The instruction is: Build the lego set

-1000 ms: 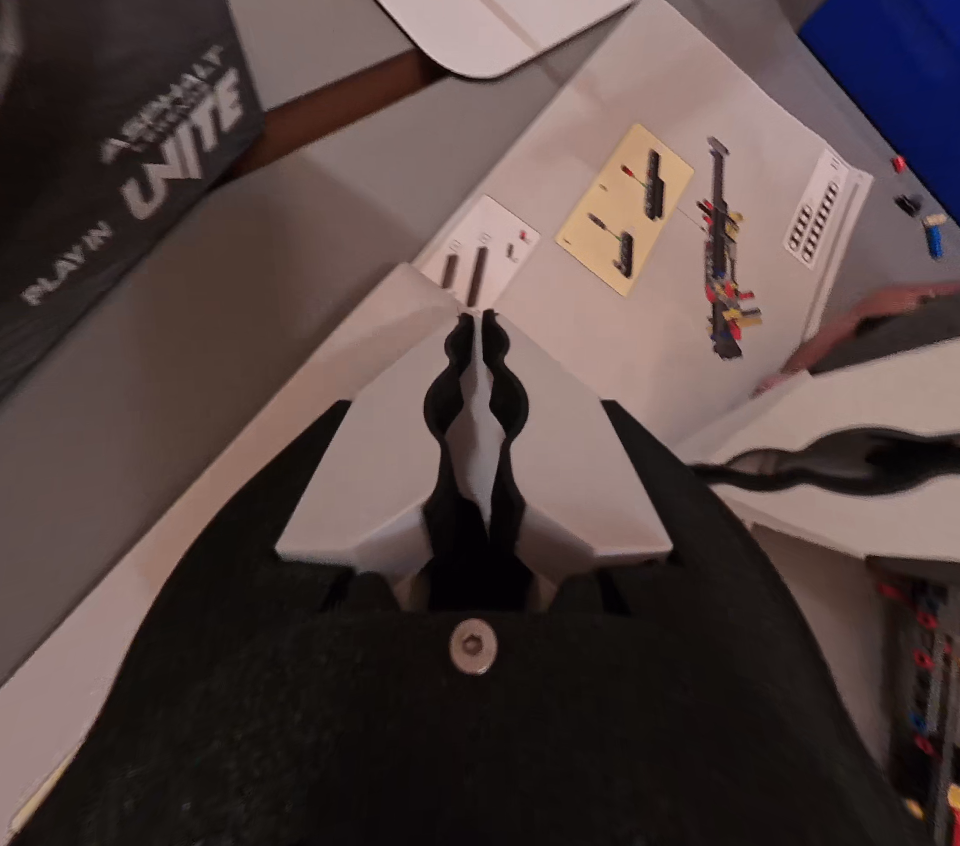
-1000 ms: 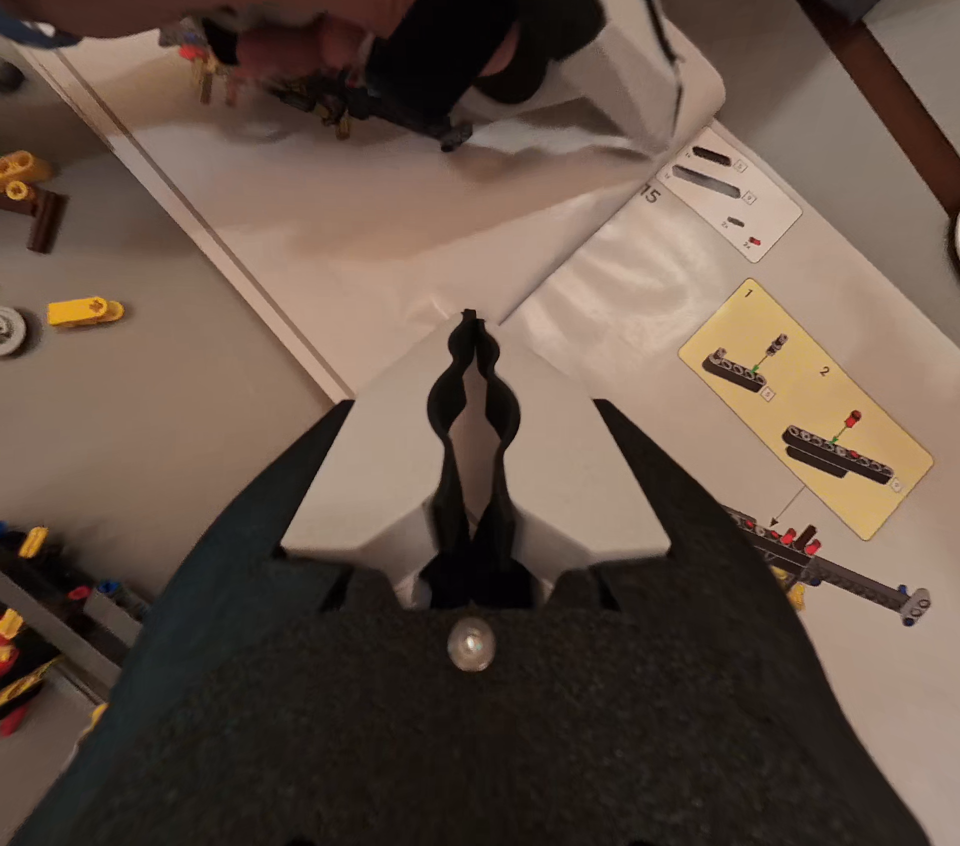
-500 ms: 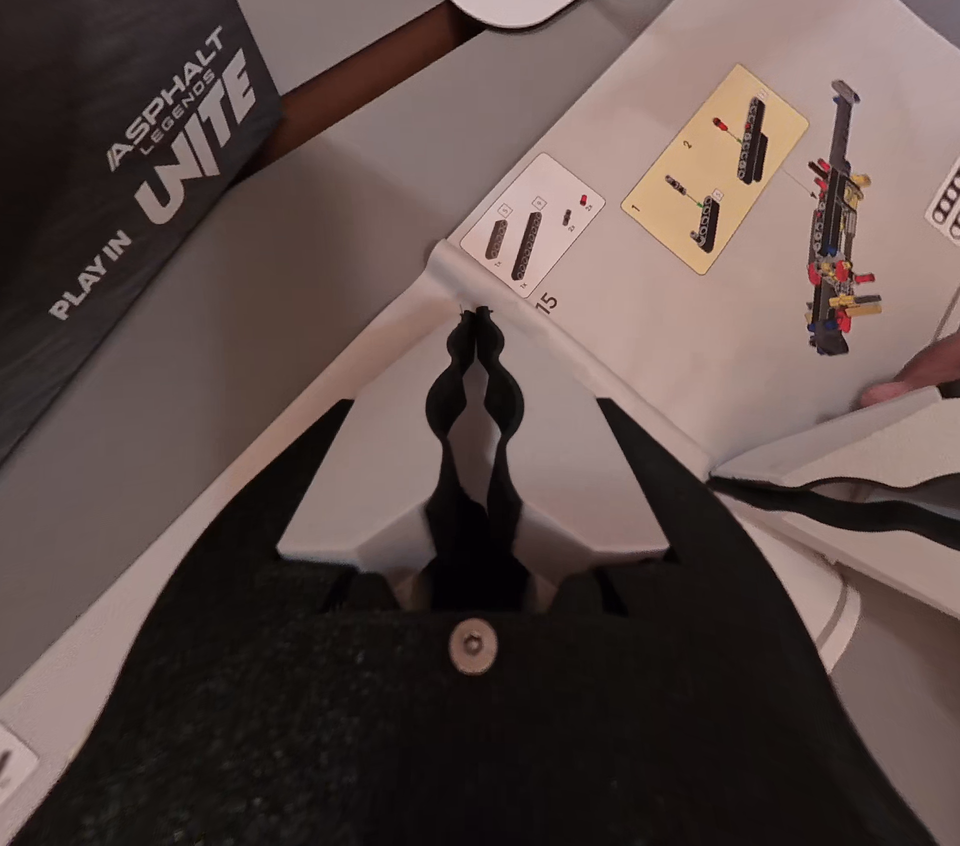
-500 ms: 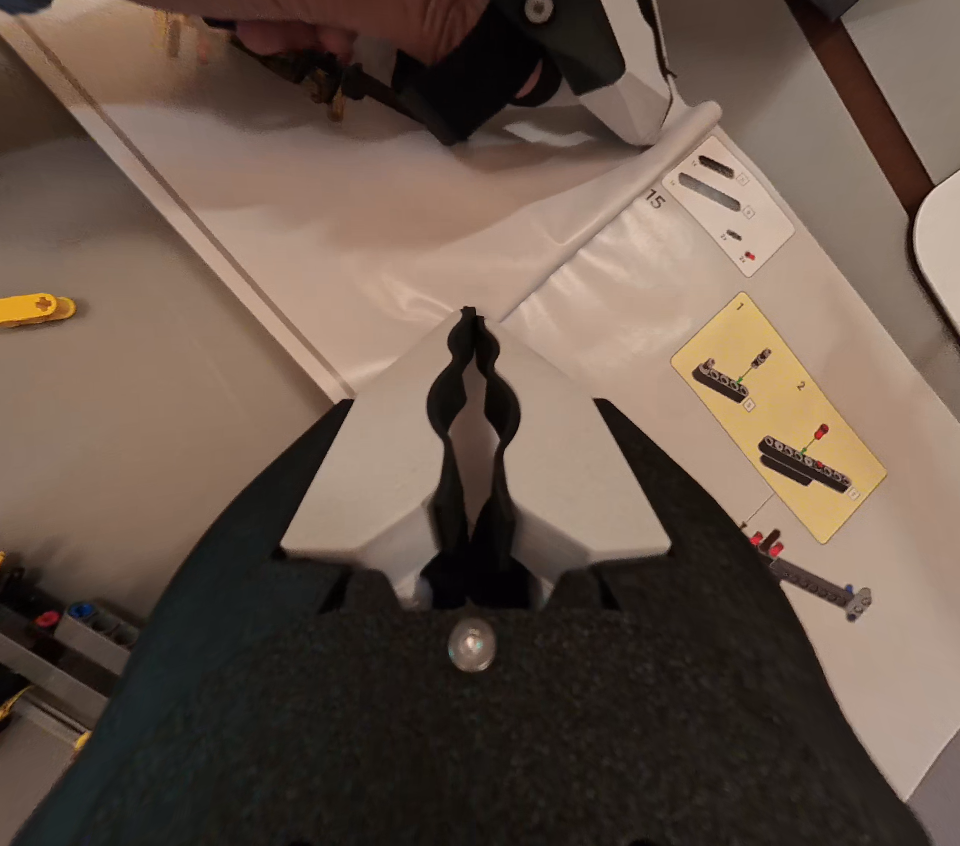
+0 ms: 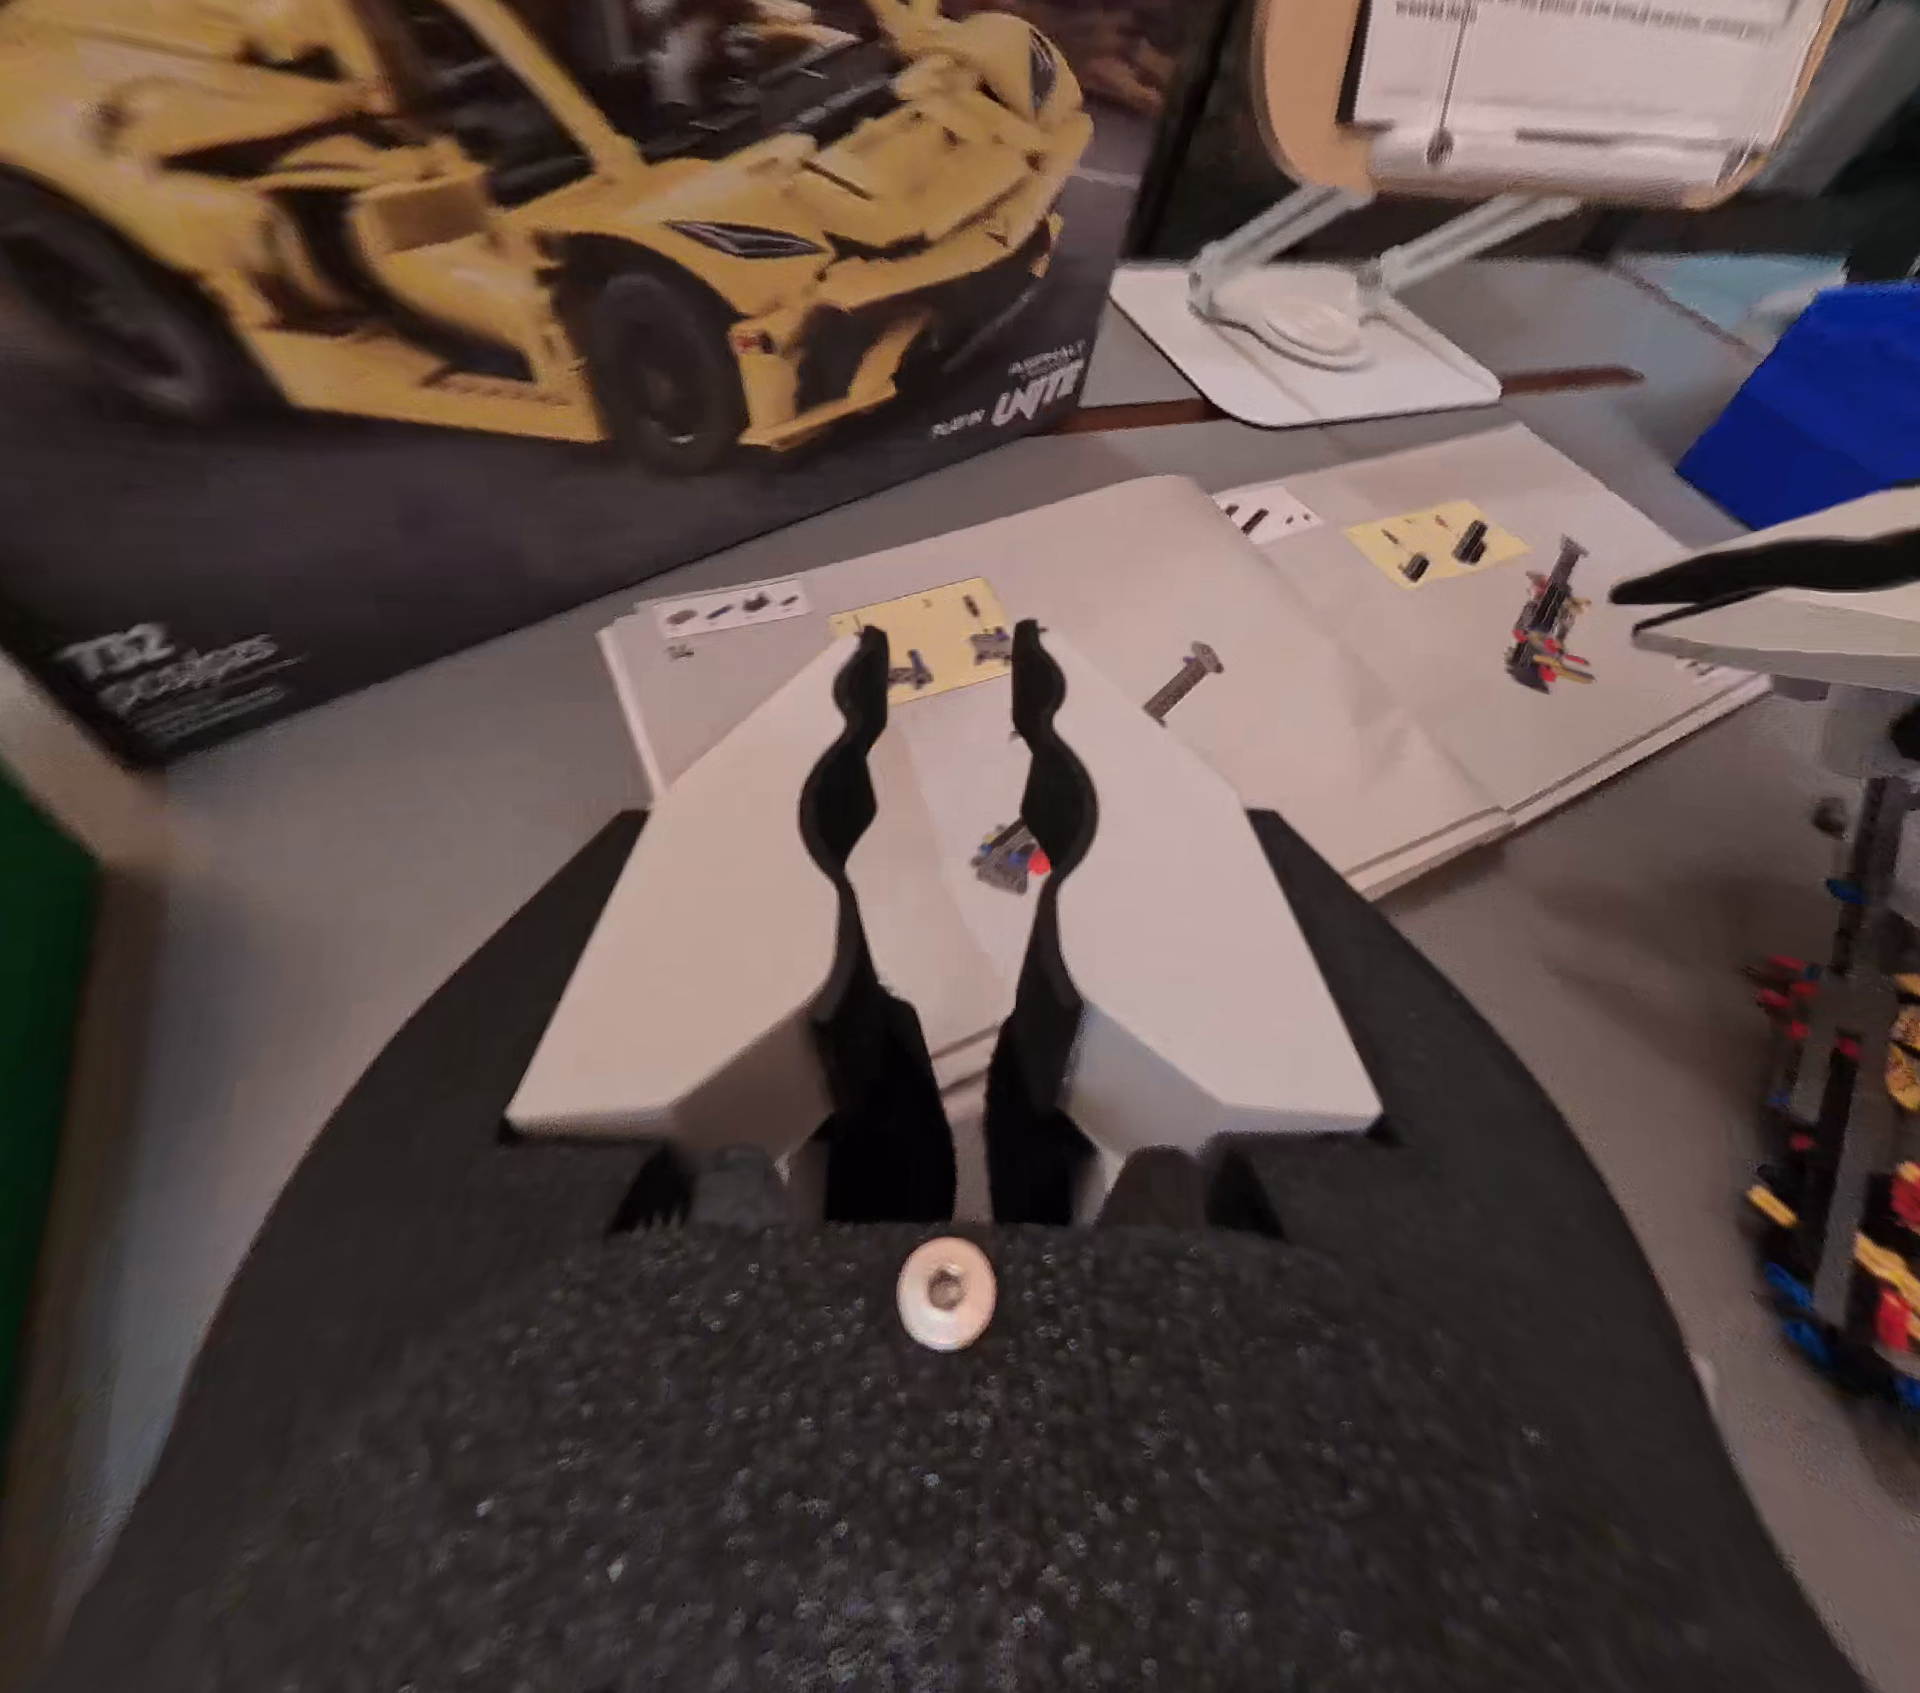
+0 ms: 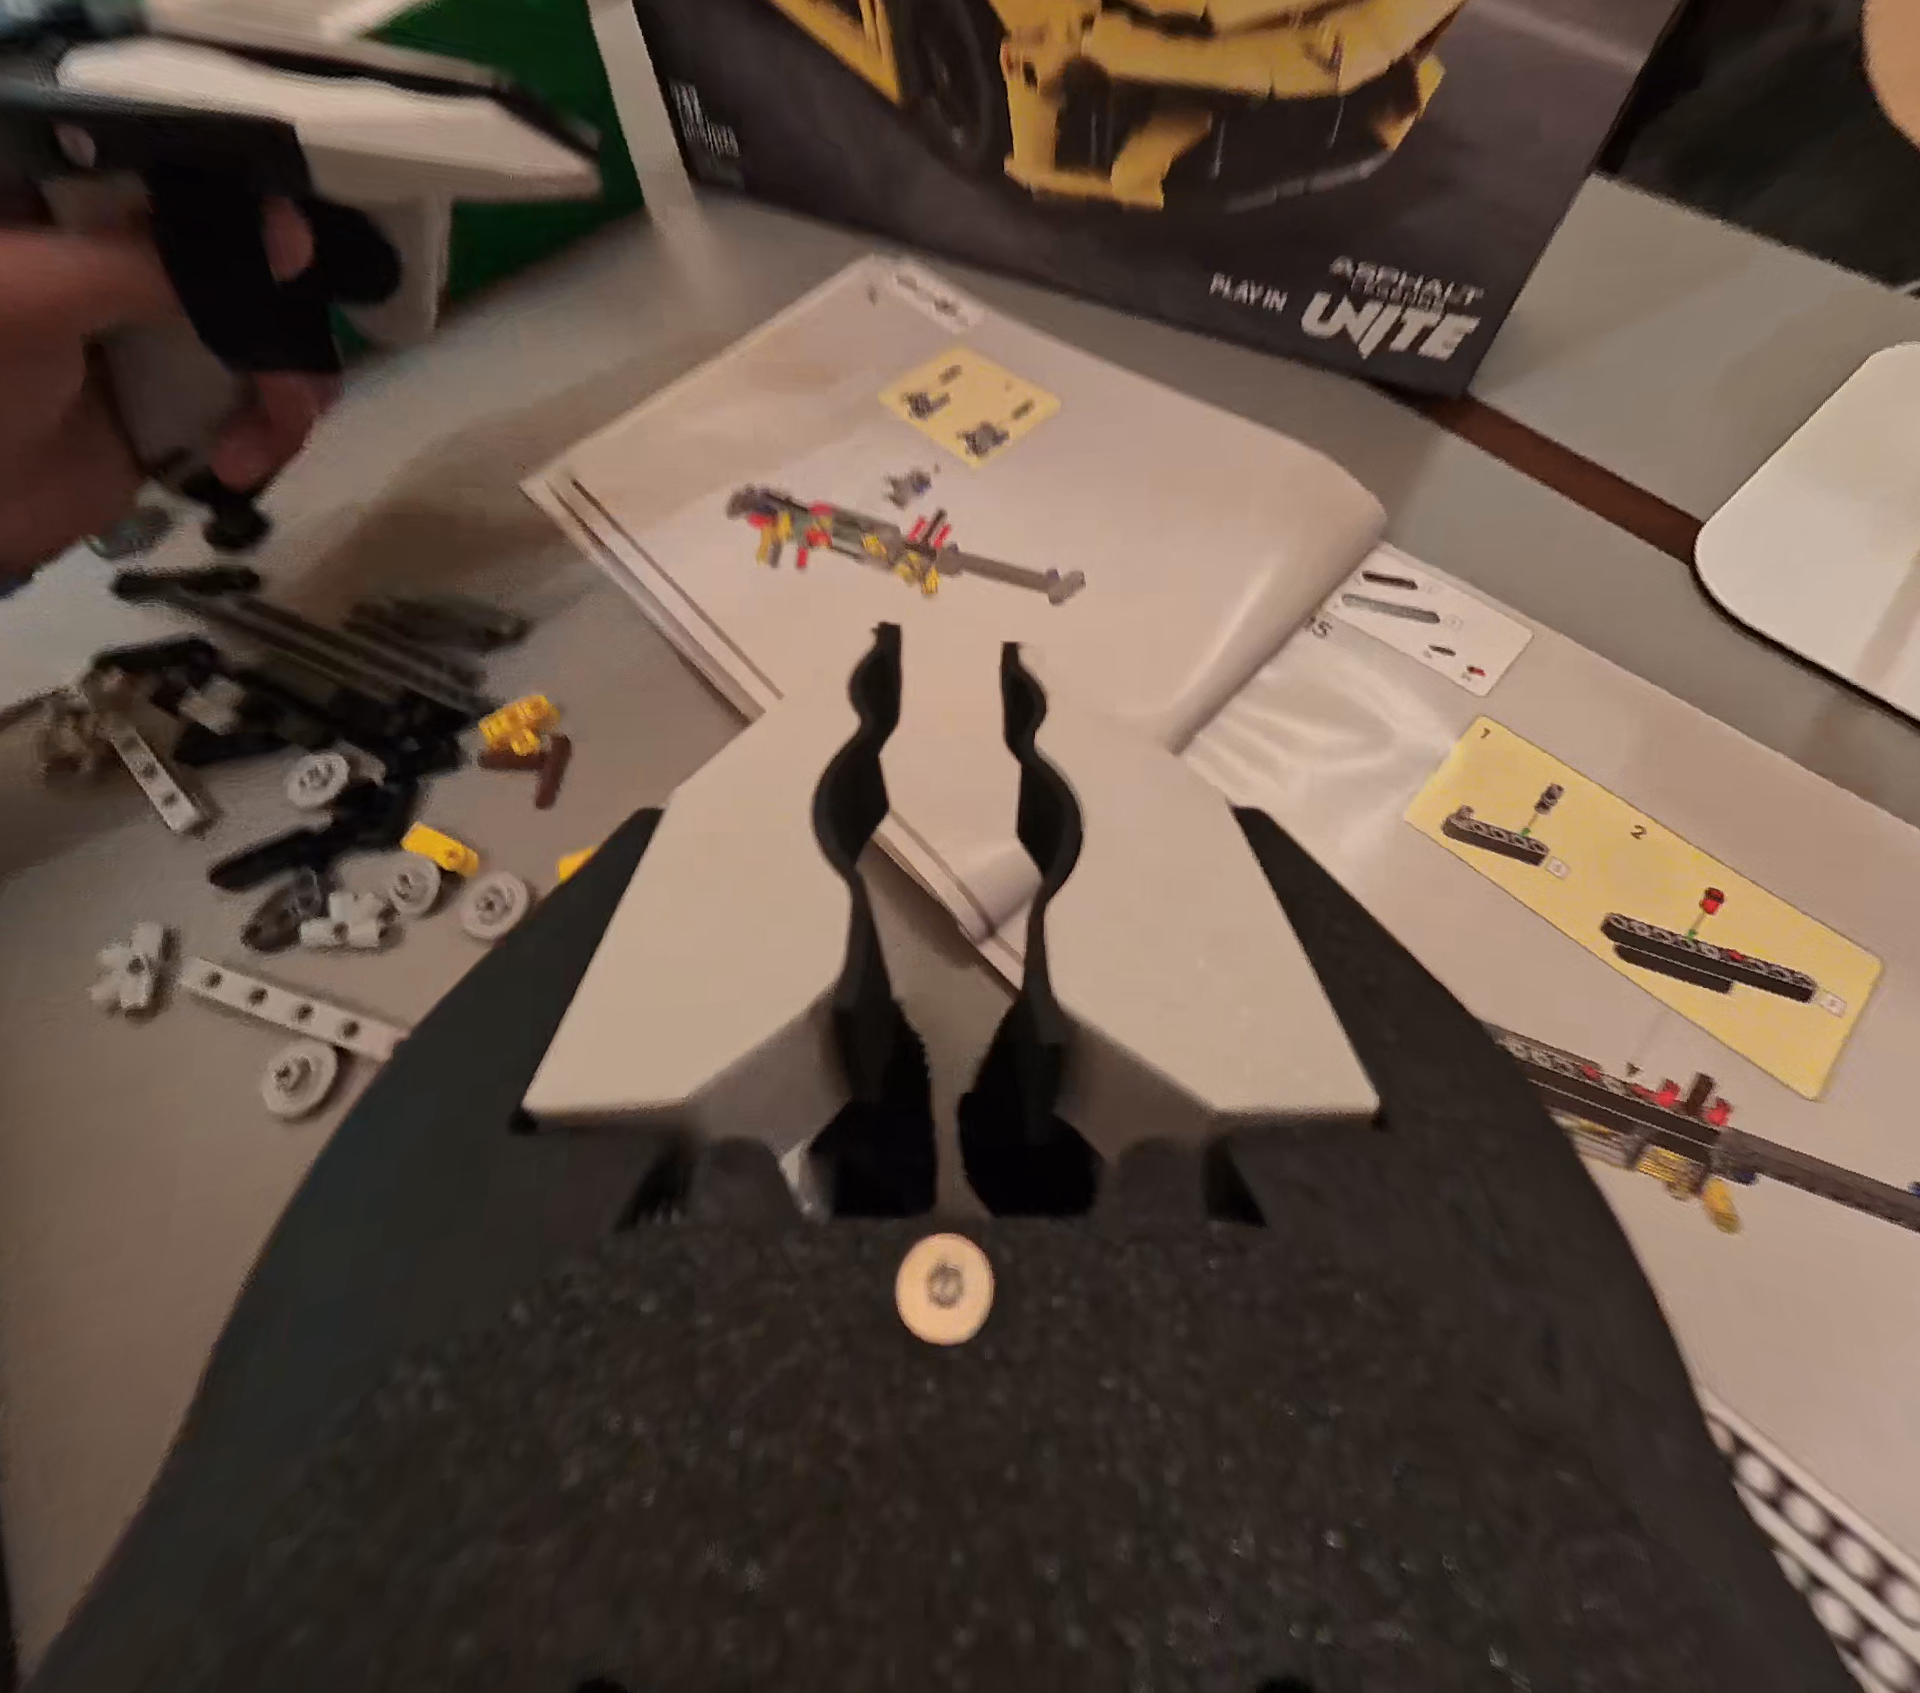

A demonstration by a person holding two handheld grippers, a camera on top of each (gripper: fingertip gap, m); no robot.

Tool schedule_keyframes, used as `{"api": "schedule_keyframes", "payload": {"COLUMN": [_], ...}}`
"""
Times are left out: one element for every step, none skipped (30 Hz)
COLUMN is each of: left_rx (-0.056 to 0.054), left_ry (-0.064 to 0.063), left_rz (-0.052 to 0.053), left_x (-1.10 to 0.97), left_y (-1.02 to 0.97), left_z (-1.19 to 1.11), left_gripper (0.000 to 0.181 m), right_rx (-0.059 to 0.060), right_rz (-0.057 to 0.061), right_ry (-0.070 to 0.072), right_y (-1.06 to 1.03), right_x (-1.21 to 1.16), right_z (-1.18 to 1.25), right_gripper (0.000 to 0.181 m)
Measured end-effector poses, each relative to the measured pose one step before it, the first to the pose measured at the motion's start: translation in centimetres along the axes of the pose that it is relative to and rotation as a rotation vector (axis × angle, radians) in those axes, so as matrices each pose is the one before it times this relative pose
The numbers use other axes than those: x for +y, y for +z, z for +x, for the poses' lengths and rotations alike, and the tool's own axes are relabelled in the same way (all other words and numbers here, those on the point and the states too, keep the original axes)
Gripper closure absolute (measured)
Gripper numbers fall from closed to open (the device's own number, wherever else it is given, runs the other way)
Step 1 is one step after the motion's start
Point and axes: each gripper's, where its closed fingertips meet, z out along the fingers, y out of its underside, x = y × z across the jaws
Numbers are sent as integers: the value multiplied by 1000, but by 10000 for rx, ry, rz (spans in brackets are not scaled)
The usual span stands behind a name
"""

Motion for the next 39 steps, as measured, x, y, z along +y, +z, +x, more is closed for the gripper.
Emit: {"api": "schedule_keyframes", "payload": {"left_rx": [-49,-129,-91,70,134,70,17,50,47,46,112,121,101,8,-128,-231,-244,-130,10,141,36,-23,79,159,195,277,349,306,155,93,51,-34,-49,-57,-94,-85,-23,-9,24], "left_ry": [-229,-120,-6,14,-5,-11,-21,-24,-13,7,18,-25,-43,-20,31,113,245,326,331,288,137,57,55,-40,-187,-279,-302,-329,-258,-62,75,129,122,100,92,33,-37,-102,-141], "left_rz": [267,107,-16,-85,-88,-85,-134,-297,-470,-444,-277,-142,-67,11,91,150,156,150,160,142,190,190,60,-130,-99,87,169,49,-86,-108,-97,-67,-134,-211,-159,-109,-80,-57,-89], "left_x": [260,310,291,148,2,45,239,564,825,757,517,319,204,97,2,-140,-218,-286,-355,-336,-350,-277,-68,163,82,-208,-391,-290,-80,4,32,56,234,418,457,476,458,462,519], "left_y": [-927,-582,-278,-54,62,181,297,370,369,315,242,136,86,63,61,-3,-76,-84,-129,-192,-210,-153,-80,-66,-108,-205,-304,-310,-300,-396,-534,-668,-750,-820,-976,-1096,-1159,-1187,-1188], "left_z": [-817,-773,-583,-229,-26,-48,-79,-21,-70,-143,-83,-112,-148,-269,-414,-472,-348,-30,296,563,425,277,311,313,271,374,506,533,445,512,554,479,408,290,153,68,59,34,82], "left_gripper": [159,159,159,159,159,159,157,154,153,150,145,141,135,125,118,118,116,112,110,111,114,114,114,117,119,124,131,137,137,139,145,149,153,154,155,155,155,155,155], "right_rx": [-9,-45,-7,-68,-125,-52,3,30,117,131,19,-30,30,-35,-101,-47,-13,-144,-178,-55,-169,-239,-283,-124,-72,-165,-185,-281,-365,-338,-250,-199,-163,-10,118,152,115,53,-110], "right_rz": [490,383,171,-63,-174,-139,-115,-212,-261,-191,-136,-75,-12,-35,-55,2,-75,-199,-186,-129,-76,-44,-60,35,69,-17,4,15,-2,27,7,37,109,186,198,175,38,-107,-194], "right_ry": [195,258,281,235,157,50,-27,-81,-110,-114,-107,-79,-74,-102,-68,4,82,79,21,-27,-24,58,3,-72,-95,5,107,137,212,339,275,211,105,-36,-150,-191,-117,13,5], "right_y": [-85,71,183,246,241,184,141,151,180,169,145,135,146,141,144,126,80,99,149,130,98,97,37,-60,-130,-127,-113,-165,-212,-223,-223,-229,-262,-275,-266,-208,-106,34,131], "right_x": [-382,-235,8,216,283,233,225,329,403,322,242,158,88,155,168,31,79,204,224,191,145,78,25,-167,-222,-135,-179,-107,18,-17,114,161,177,107,82,124,328,504,612], "right_z": [-308,-232,-10,7,-48,65,135,124,215,156,-77,-162,-84,-201,-306,-222,-183,-332,-376,-274,-483,-634,-745,-538,-466,-569,-474,-548,-607,-577,-504,-508,-581,-409,-216,-161,-211,-244,-488], "right_gripper": [162,160,155,144,135,128,124,122,118,117,118,119,119,118,116,108,101,92,83,80,80,78,77,80,88,92,93,101,116,122,127,133,139,142,145,145,144,137,130]}}
